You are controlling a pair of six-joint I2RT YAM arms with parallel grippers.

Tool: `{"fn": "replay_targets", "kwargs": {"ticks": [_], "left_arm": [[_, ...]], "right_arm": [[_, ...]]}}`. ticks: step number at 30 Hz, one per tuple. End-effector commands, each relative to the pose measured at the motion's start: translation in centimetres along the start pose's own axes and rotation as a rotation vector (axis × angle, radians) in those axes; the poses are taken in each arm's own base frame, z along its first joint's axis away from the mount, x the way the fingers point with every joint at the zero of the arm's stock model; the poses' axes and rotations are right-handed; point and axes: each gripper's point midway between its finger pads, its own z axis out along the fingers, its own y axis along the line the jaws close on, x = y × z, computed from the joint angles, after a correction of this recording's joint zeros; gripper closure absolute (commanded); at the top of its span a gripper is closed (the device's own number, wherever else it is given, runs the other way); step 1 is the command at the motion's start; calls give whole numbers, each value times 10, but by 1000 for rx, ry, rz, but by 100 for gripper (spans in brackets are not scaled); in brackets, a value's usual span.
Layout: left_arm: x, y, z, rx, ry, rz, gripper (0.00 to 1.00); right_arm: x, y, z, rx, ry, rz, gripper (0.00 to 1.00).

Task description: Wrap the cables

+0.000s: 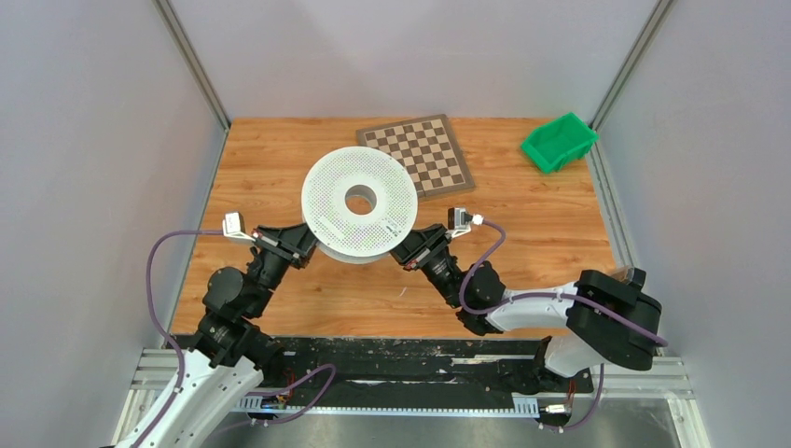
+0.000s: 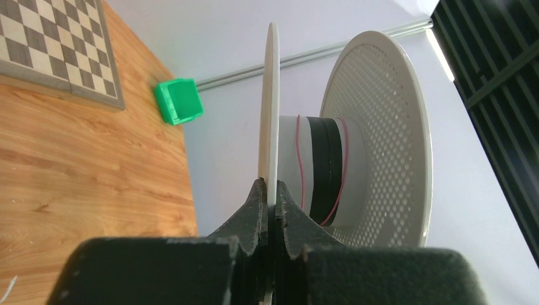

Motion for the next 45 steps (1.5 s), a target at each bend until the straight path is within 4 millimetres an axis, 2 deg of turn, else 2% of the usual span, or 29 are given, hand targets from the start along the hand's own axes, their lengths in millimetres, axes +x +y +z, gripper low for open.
{"fn": "replay_targets", "kwargs": {"ticks": [1,6,13,21,25,28,35,45], "left_arm": [[-10,-67,-11,219,-6,-150,100],[-6,-57,-3,186,9,-230,100],[-4,-60,6,192,17,-244,100],[-7,-62,6,195,5,-253,100],[-10,-62,4,195,-9,-245,100],[-12,-57,3,171,-26,-222,100],[-14,-50,2,156,-48,-198,100],[-17,-46,3,147,-65,-191,100]], "right_arm": [[-23,-2,3,21,-165,27,100],[-19,-16,9,78,-189,6,100],[0,-38,17,172,-202,-23,100],[22,-56,24,253,-220,-12,100],[23,-68,17,294,-247,4,100],[20,-70,13,303,-258,-15,100],[26,-76,6,380,-190,-78,84],[23,-78,-13,429,-146,-113,79]]}}
